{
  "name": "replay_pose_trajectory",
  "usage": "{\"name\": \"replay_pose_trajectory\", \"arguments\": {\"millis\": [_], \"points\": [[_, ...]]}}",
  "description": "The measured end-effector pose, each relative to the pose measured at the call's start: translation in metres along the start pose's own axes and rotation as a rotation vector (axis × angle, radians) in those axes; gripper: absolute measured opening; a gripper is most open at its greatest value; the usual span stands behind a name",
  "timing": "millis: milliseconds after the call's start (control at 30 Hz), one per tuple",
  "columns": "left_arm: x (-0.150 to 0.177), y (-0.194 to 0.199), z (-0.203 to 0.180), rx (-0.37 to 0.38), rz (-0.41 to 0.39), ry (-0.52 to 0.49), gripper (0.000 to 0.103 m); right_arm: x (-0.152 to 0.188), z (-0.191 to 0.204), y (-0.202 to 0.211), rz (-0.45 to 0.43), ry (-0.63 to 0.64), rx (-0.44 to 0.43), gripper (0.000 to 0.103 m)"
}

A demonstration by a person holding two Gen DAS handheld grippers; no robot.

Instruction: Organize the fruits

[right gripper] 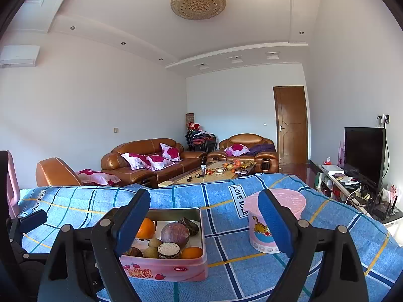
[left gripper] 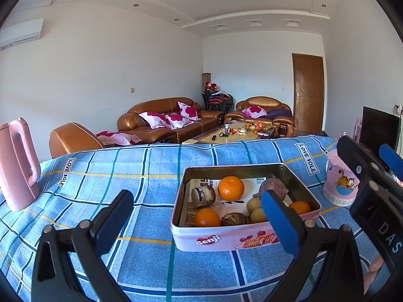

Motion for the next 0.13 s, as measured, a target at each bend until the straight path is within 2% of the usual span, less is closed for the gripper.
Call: {"name": "replay_pose_trajectory", "arguments": {"millis": [133], "points": [[-0.0002, 0.0001, -0.0009, 0.003, 0.001, 0.001, 0.103, 0.0007, -0.0021, -0.0036, 0.014, -0.010, 0.013, 0.089]]}}
Point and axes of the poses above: each gripper's, at about its wrist camera, not at the fingertips, and y roughly against the way its jaws point, z to its left, x to its underside, the point moved 6 cm from there along -y, roughly the way its jaws point, and after that the axes turned 2 degrees about -y, right-handed, at the moved point
